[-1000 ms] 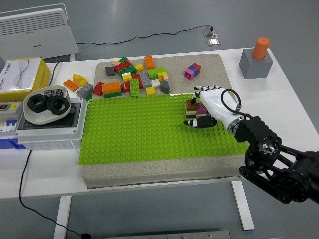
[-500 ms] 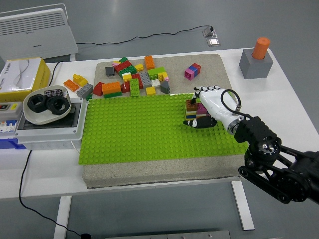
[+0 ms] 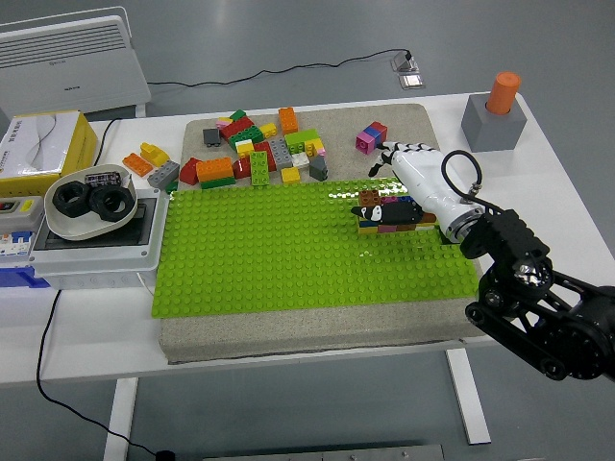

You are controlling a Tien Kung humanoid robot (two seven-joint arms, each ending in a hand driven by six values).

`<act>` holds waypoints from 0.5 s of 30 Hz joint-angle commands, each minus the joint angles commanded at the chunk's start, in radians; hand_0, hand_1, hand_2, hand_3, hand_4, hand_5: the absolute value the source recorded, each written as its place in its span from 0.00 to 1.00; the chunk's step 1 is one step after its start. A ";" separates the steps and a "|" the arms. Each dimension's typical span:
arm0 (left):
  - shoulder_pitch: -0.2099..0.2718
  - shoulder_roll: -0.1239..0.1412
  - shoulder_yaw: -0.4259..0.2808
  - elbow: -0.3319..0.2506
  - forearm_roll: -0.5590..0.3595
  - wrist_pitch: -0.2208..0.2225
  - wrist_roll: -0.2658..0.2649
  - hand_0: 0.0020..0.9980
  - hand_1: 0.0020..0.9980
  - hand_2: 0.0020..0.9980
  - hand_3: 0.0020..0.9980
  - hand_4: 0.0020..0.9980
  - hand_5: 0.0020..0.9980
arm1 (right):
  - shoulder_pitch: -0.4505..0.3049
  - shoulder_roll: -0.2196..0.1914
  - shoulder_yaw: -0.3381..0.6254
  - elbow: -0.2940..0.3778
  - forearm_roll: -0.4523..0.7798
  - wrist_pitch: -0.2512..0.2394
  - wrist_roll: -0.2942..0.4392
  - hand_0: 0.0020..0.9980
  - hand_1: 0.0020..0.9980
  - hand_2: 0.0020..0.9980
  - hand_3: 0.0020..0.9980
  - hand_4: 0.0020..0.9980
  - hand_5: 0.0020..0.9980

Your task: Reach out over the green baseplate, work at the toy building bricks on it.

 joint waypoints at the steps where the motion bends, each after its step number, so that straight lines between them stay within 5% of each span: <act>1: -0.001 0.001 0.002 0.000 0.000 -0.001 0.001 0.69 0.38 0.43 0.48 0.02 0.00 | -0.011 -0.001 0.017 0.012 0.018 -0.015 0.010 0.84 0.84 0.89 0.66 0.93 0.57; 3: -0.003 0.002 0.007 0.000 0.002 -0.004 0.002 0.69 0.38 0.43 0.48 0.02 0.00 | -0.046 -0.003 0.056 0.038 0.066 -0.055 0.042 0.84 0.84 0.89 0.66 0.93 0.57; 4: -0.003 0.002 0.009 0.000 0.001 -0.004 0.002 0.69 0.38 0.43 0.48 0.03 0.00 | -0.067 -0.004 0.078 0.051 0.097 -0.078 0.064 0.77 0.78 0.83 0.66 0.92 0.56; 10: -0.003 -0.001 0.024 0.000 -0.024 -0.005 -0.001 0.69 0.38 0.43 0.48 0.03 0.00 | -0.210 -0.011 0.198 0.083 0.305 -0.195 0.209 0.77 0.78 0.83 0.66 0.92 0.56; 11: -0.004 -0.002 0.026 0.000 -0.027 -0.005 -0.002 0.69 0.38 0.43 0.48 0.03 0.00 | -0.236 -0.012 0.220 0.079 0.338 -0.201 0.237 0.58 0.55 0.66 0.65 0.86 0.45; 15: -0.008 -0.006 0.028 0.000 -0.034 -0.005 -0.007 0.69 0.38 0.43 0.48 0.03 0.00 | -0.339 -0.013 0.312 0.042 0.479 -0.184 0.359 0.58 0.55 0.66 0.65 0.86 0.45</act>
